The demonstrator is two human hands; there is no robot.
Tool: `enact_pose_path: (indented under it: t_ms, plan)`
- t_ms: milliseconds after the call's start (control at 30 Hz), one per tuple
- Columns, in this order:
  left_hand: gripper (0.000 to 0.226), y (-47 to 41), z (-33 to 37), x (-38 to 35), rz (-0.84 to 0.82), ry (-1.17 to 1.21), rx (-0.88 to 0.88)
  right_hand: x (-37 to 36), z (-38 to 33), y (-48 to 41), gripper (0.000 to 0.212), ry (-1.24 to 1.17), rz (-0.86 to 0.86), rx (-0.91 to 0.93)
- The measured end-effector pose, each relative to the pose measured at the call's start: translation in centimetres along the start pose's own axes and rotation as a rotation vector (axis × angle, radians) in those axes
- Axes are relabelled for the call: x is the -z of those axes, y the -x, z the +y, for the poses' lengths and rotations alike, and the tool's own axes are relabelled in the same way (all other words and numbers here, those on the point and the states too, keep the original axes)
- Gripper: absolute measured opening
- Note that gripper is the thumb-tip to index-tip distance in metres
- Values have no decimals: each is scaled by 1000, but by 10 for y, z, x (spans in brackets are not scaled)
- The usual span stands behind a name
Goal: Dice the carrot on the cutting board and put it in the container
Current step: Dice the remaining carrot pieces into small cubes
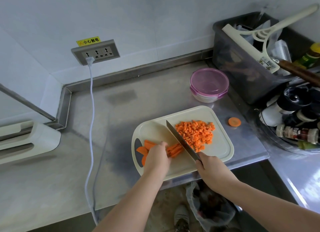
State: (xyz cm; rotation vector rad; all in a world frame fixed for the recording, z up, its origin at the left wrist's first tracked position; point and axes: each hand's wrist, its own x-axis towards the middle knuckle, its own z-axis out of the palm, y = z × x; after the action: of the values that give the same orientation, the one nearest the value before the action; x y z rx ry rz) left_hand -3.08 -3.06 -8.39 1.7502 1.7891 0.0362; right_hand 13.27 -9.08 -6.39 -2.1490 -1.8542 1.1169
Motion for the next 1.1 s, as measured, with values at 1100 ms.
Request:
enact_pose_path:
  t_ms: [1100]
  plan:
    - [62, 4, 2, -1, 33, -57, -149, -4, -3, 1, 23, -29, 0, 7]
